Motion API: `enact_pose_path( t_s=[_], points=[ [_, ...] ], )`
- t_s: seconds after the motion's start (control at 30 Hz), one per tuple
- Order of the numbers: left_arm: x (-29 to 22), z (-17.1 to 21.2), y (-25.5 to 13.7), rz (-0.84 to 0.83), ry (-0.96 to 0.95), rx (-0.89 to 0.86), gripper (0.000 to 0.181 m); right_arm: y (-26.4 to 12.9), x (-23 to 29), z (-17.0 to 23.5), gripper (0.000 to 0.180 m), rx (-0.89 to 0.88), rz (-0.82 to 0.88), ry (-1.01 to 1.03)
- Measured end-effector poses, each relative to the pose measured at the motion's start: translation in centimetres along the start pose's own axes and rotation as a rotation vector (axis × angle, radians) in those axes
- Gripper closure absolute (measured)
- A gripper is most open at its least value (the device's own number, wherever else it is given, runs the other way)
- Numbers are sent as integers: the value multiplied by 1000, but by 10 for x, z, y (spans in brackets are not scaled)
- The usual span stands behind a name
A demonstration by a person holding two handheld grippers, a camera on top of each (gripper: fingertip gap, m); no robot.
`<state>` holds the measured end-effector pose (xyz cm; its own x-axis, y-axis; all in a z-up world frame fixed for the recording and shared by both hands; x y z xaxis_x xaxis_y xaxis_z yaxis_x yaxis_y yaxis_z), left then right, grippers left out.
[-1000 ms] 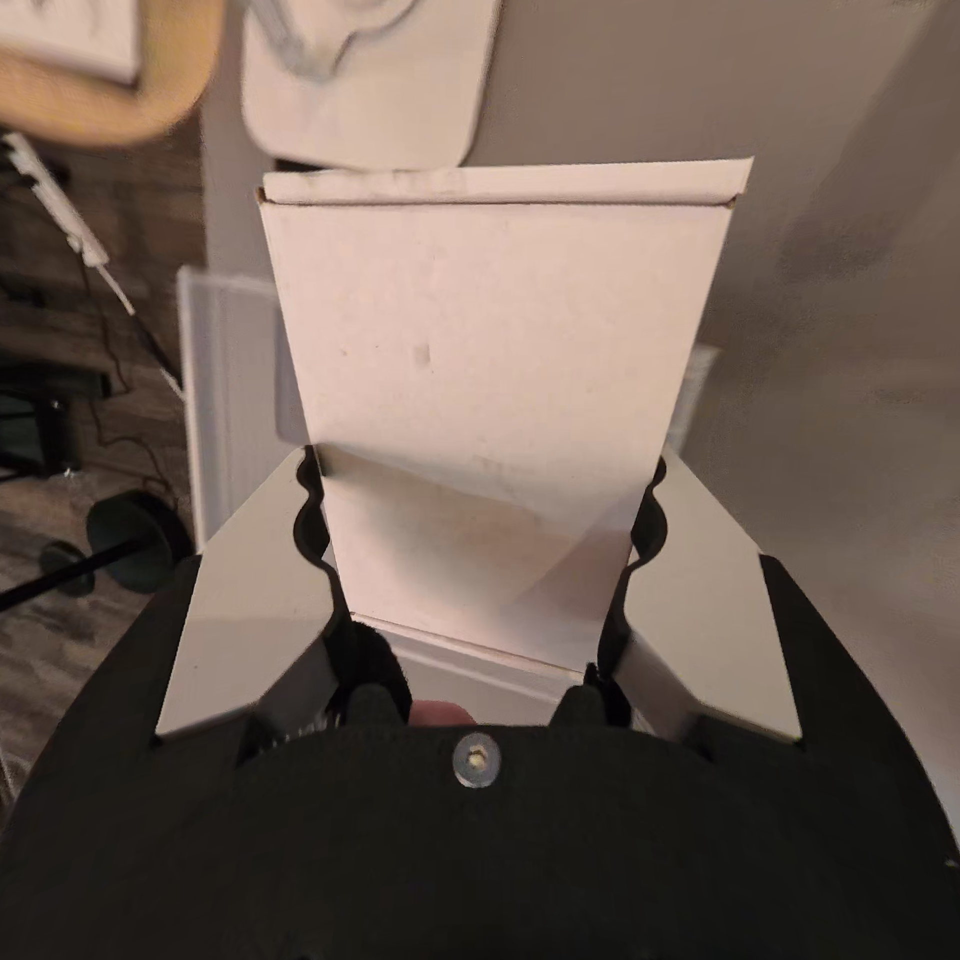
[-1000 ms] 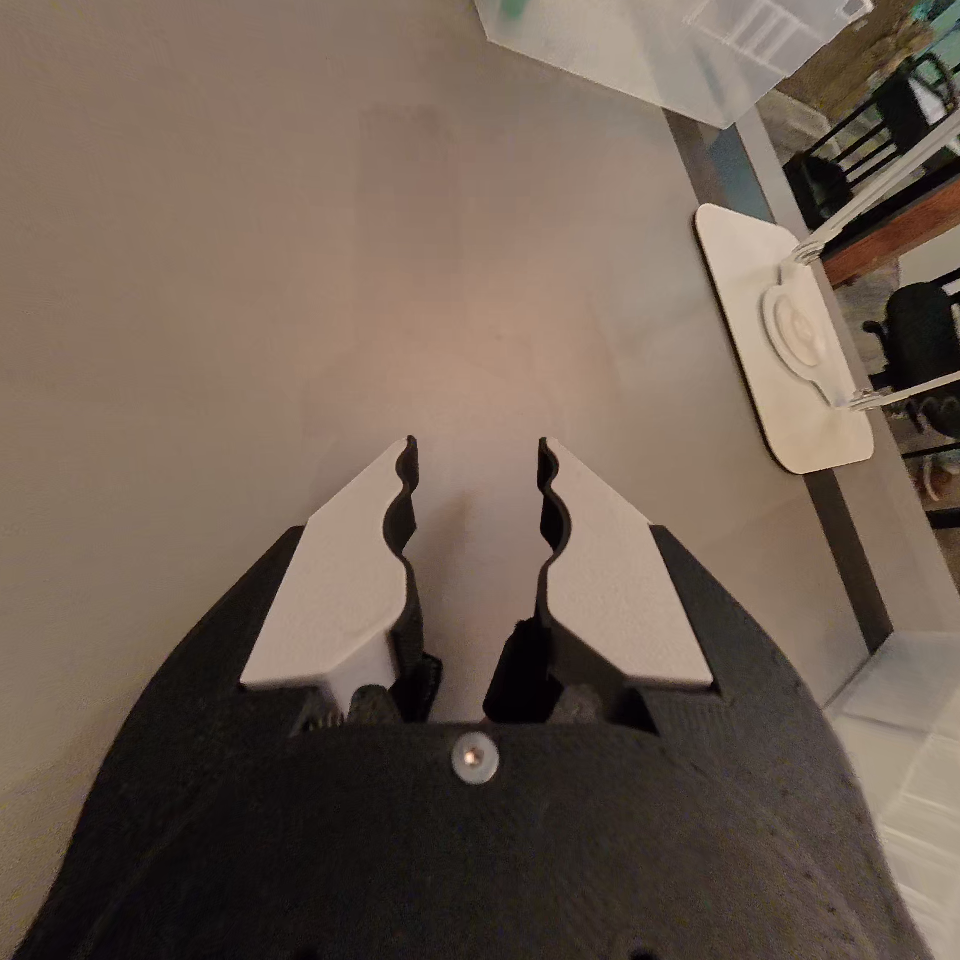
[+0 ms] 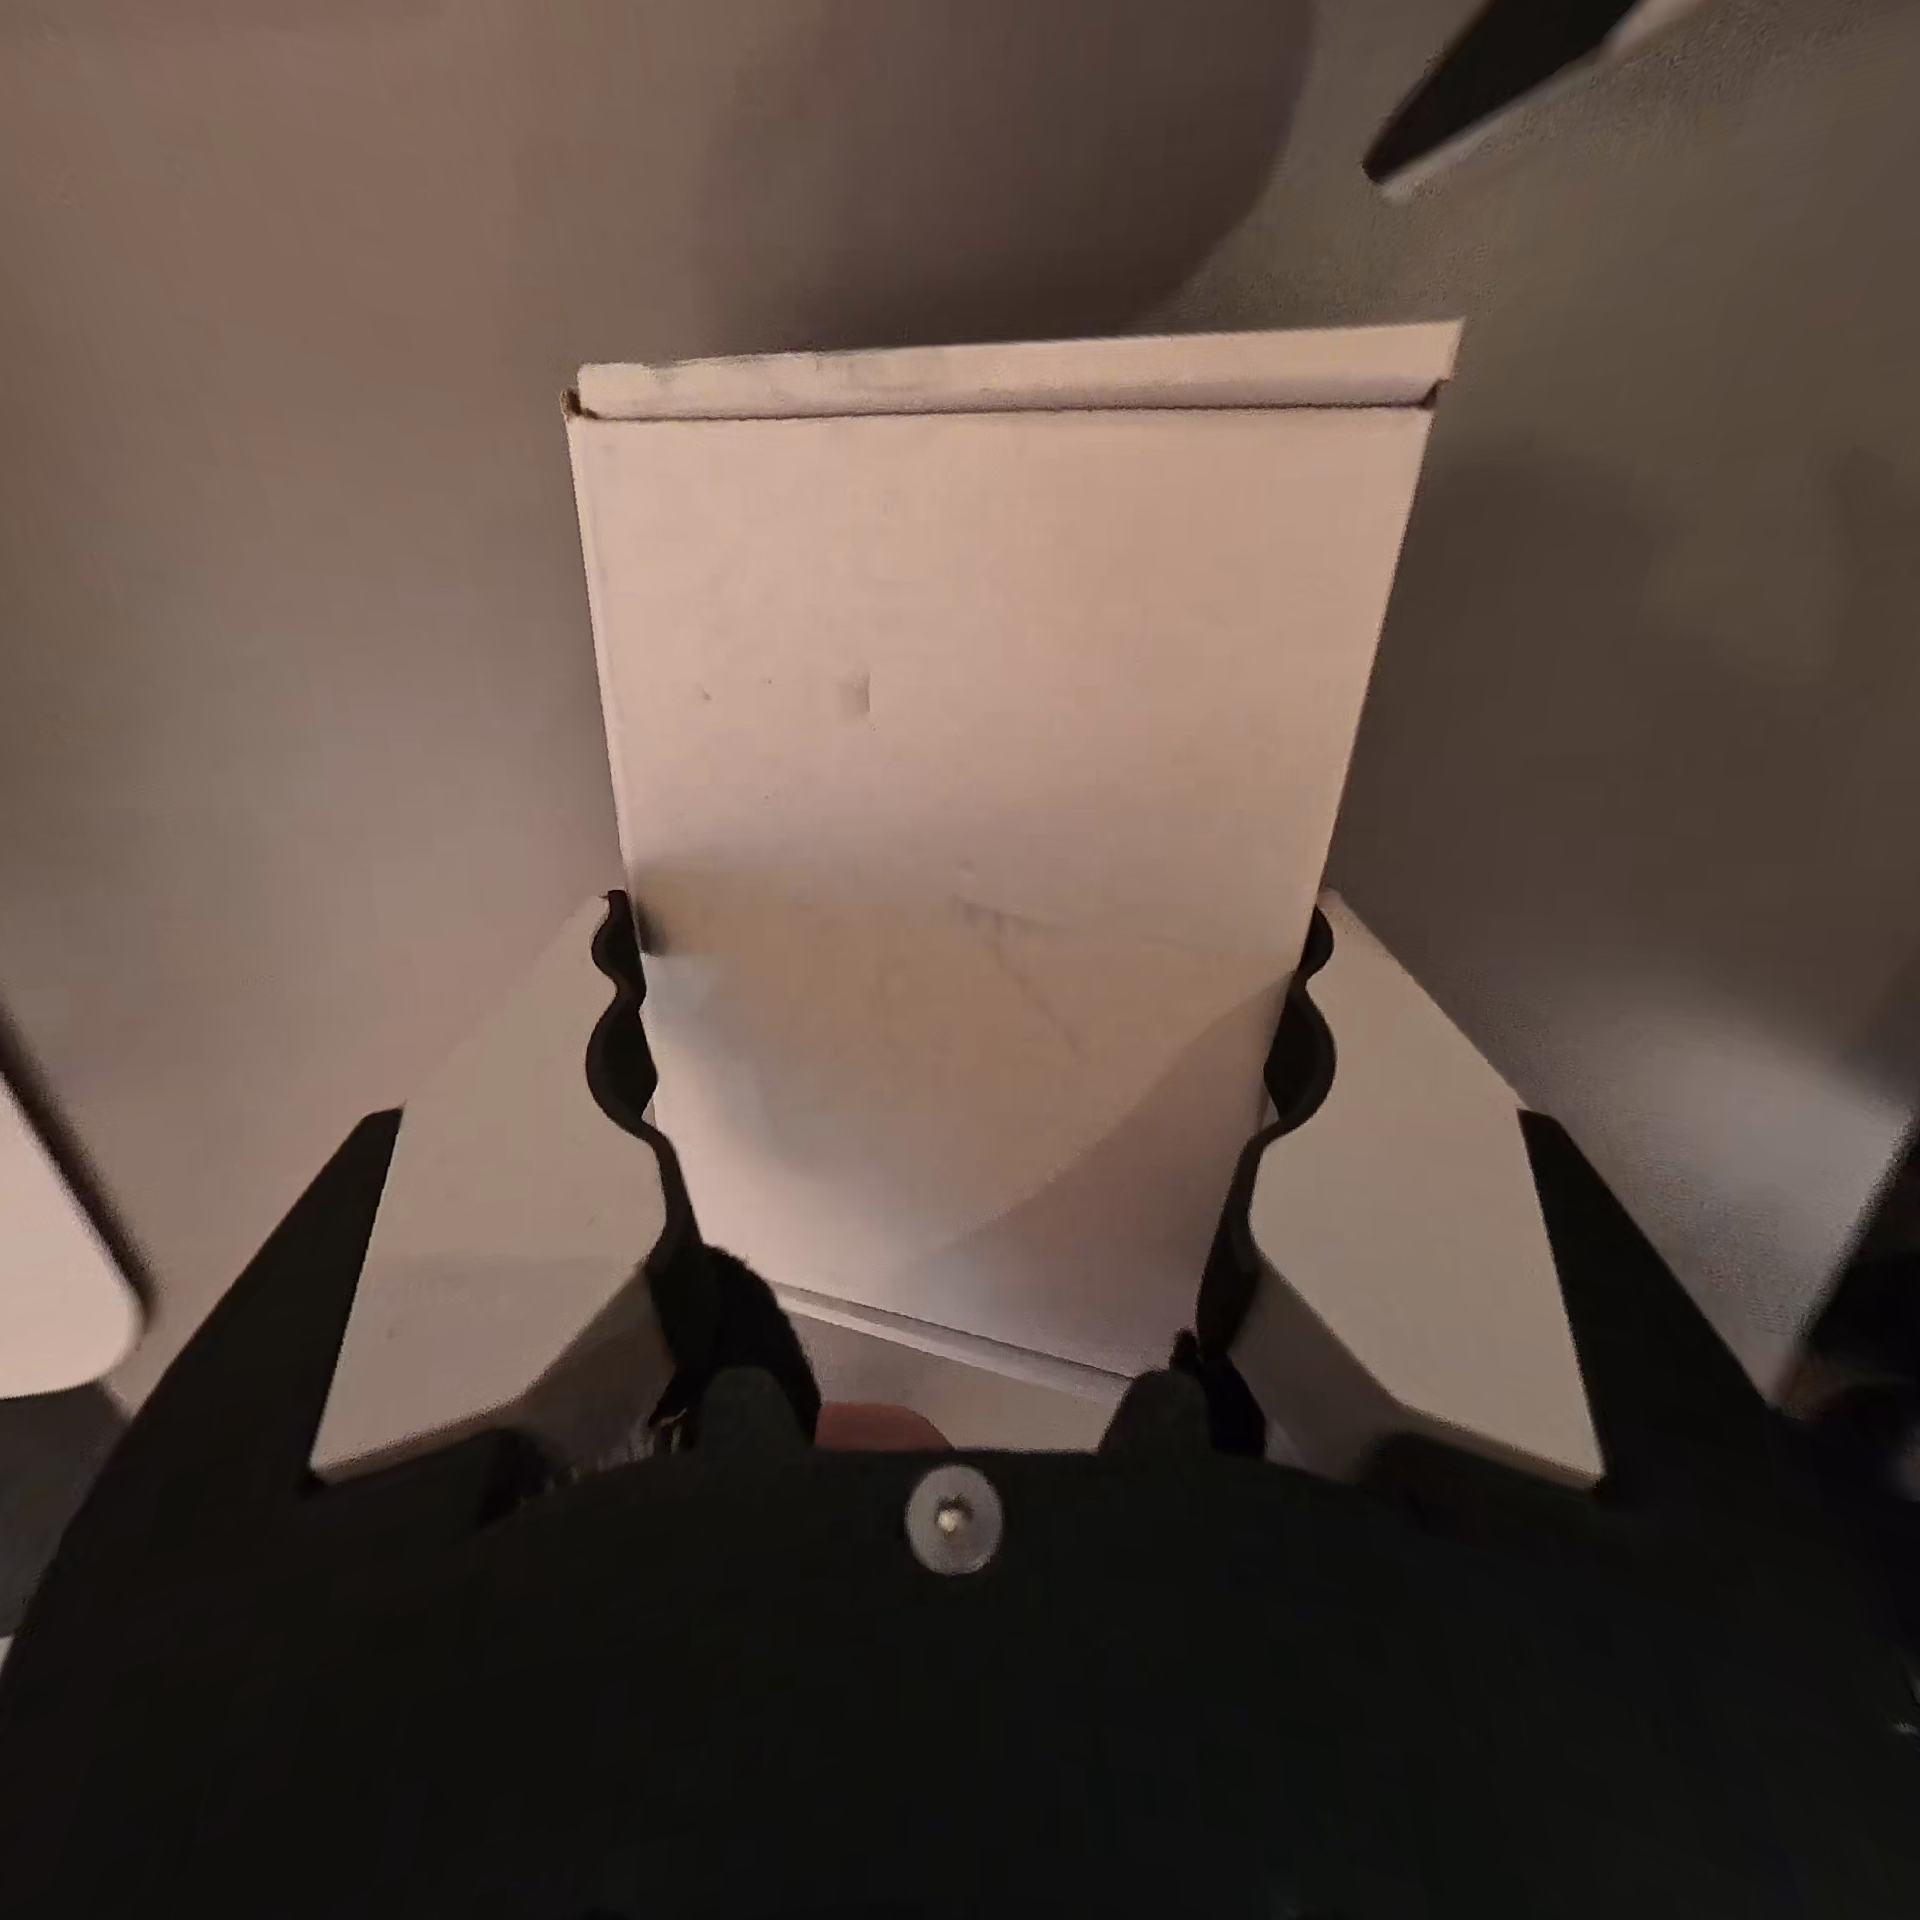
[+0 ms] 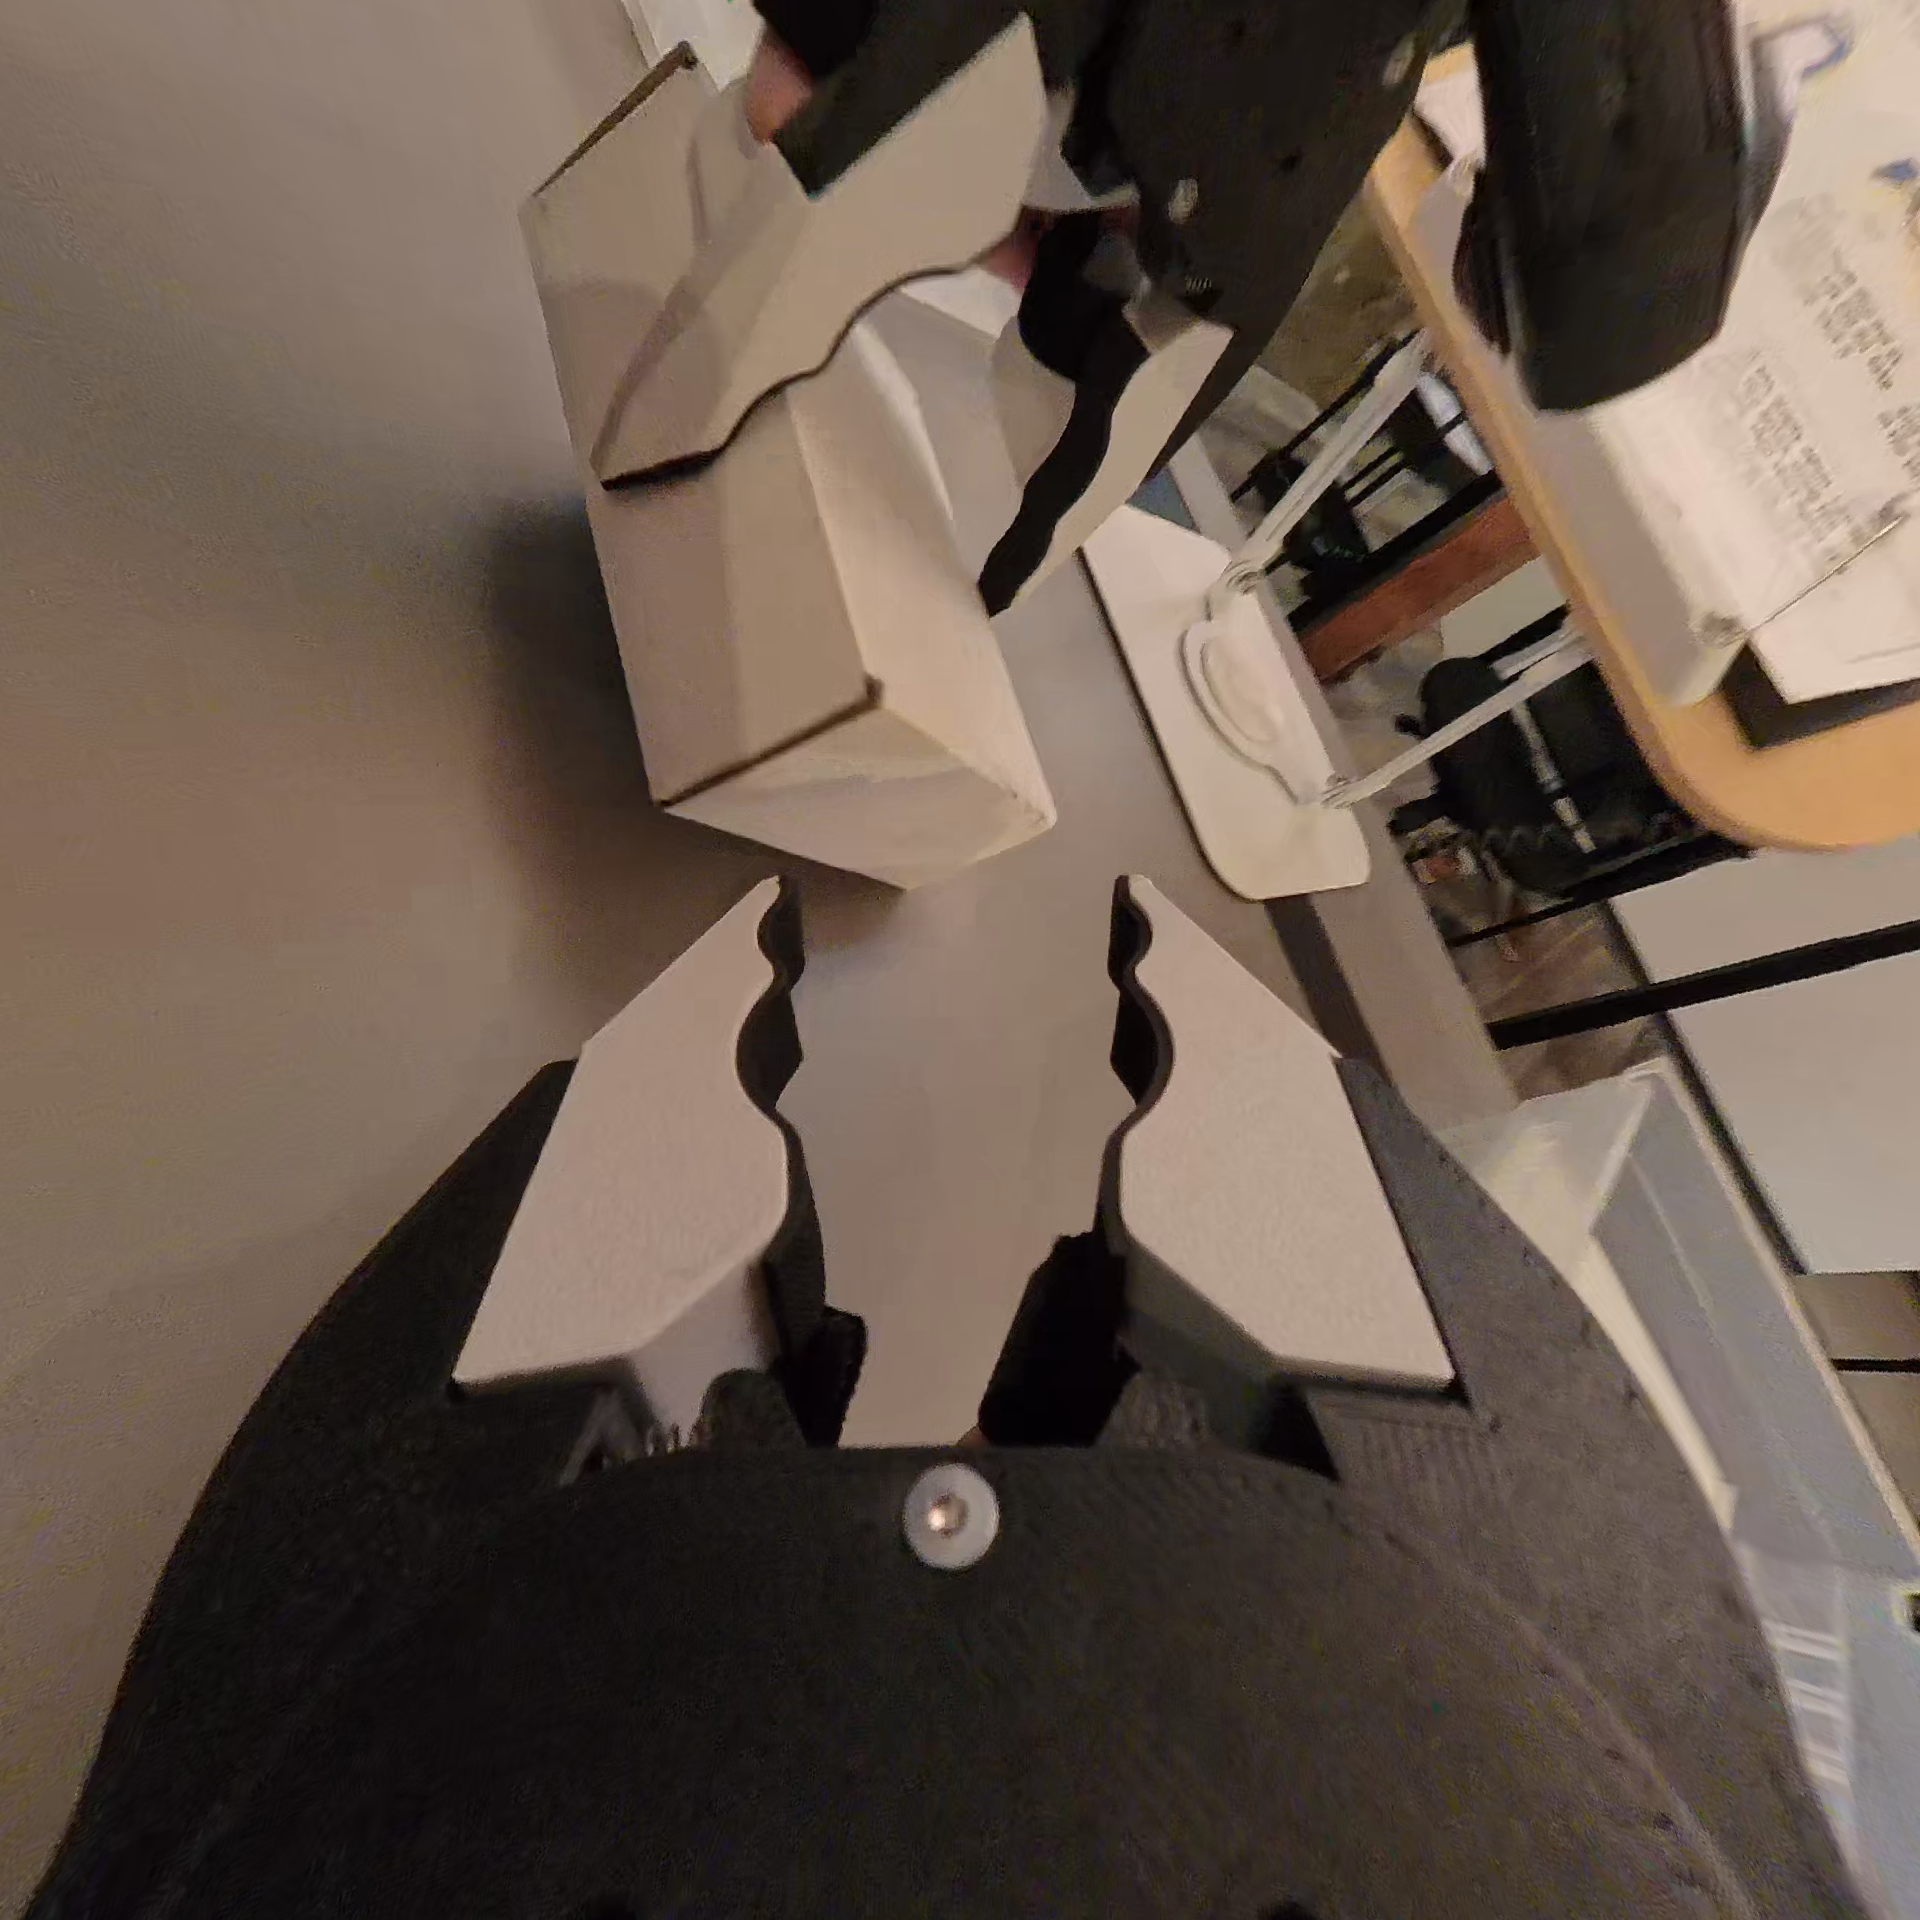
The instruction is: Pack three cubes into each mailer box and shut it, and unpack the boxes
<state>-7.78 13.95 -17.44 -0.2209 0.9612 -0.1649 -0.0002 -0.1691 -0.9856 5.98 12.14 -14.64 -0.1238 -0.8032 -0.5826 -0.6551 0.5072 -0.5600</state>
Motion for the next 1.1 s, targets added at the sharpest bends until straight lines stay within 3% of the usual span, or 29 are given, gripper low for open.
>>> enact_pose_path(
  t_s=[0.1, 0.2, 0.3, 0.47, 0.57, 0.63, 0.73, 0.83, 1.07, 1.1],
  points=[
    [-6, 4, 8, -193, 143, 54, 47, 2, 2, 3, 123, 12, -20, -1],
    [-17, 12, 16, -335, 170, 98, 31, 4, 7, 0, 122, -8, -70, 40],
    [-27, 22, 4, -458, 126, 29, 33, 11, 15, 1, 117, 8, -163, 111],
    [-47, 58, -10, -480, -87, -166, 54, 17, 19, 2, 107, -4, -260, 219],
    [-61, 73, -7, -476, -184, -244, 78, 25, 13, 1, 99, -11, -276, 305],
    [-75, 71, -2, -450, -223, -306, 79, 35, 14, 1, 95, 2, -311, 337],
    [-79, 80, 21, -484, -289, -197, 79, 49, 23, 3, 93, 12, -430, 372],
    [-74, 78, 21, -505, -337, -233, 78, 53, 27, 4, 96, 3, -467, 361],
    [-55, 70, 18, -502, -289, -274, 81, 20, 66, -25, 119, -7, -562, 215],
    [-51, 70, 17, -501, -257, -276, 81, 15, 73, -27, 106, 17, -548, 185]
  ],
)
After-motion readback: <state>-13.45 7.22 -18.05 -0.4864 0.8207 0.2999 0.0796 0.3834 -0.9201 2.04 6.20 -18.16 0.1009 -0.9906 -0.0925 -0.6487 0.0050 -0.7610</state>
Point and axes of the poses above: each gripper's, where its closed fingertips meet, y out along the fingers, z out of its underside, x = y × z across the jaws, the point moved 4 cm from there along -y, back along the fingers, and after that the axes turned 11 degrees about x, right-handed, at the moved point
